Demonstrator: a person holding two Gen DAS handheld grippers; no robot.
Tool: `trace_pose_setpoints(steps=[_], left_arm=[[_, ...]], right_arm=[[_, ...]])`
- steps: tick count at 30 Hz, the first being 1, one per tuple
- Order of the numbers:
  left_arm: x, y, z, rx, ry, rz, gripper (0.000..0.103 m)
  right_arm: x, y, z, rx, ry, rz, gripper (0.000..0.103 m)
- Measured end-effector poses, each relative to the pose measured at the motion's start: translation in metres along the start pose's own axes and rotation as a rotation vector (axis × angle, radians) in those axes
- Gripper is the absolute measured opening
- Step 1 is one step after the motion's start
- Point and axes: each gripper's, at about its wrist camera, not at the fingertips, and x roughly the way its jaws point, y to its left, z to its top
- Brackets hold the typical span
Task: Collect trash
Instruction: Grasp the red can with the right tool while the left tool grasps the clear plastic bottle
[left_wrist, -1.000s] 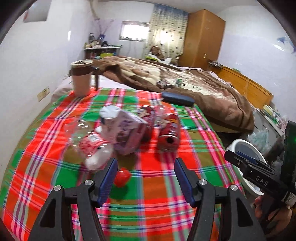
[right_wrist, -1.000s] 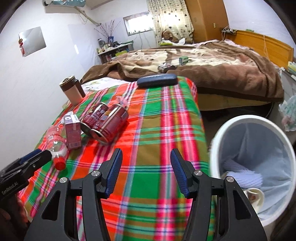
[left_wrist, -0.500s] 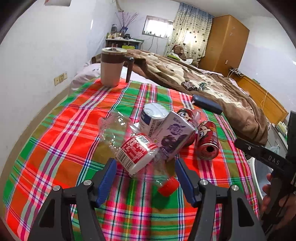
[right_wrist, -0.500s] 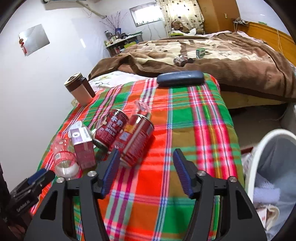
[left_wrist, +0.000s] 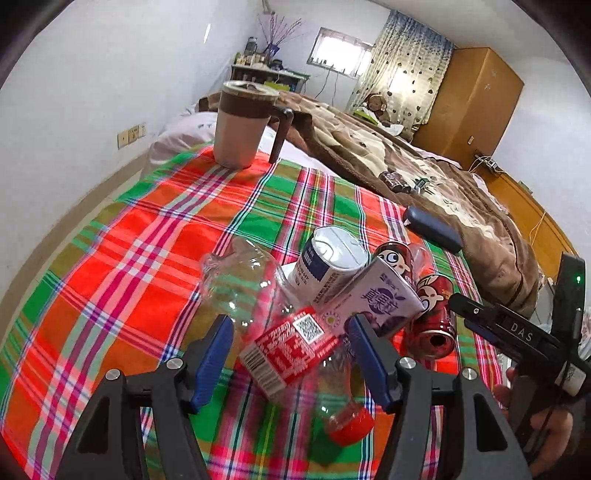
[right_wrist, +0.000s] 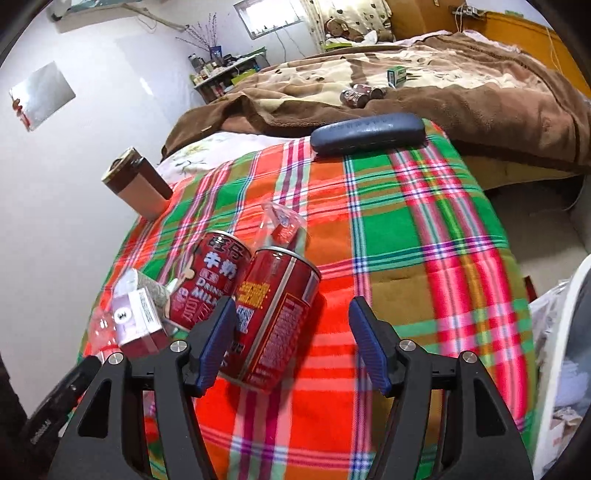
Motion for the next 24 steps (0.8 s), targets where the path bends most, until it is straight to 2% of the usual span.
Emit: trace_pose_setpoints(steps=[5,11,14,19,24], left_arm=[[0.014,0.004,0.002,-0.010,0.034,0.007,0.065],[0.024,0.005,0.007,-0.008,0.071,-0.006,0.070],[0.028,0.008,0.008,-0.011,0.088,-0.006,0.071],[0.030,0.015,0.005,0.011,0.101,0.021,0.071],[0.024,0.022,0.008,0.004,0.075,0.028,0.071]], right_arm=[[0.008,0.008,0.002,-0.007,0.019,-0.005,0.068],[0.019,0.013,0.000,-0.018,0.043,-0.010,0.068],[0.021,0.013,-0.002,-0.025,0.050,-0.036,0.068],[0.017,0.012,-0.006,-0.084,0.042,-0.112,0.068],[0.017,0.010,-0.008,-0.099,0.036,-0.118,0.068]])
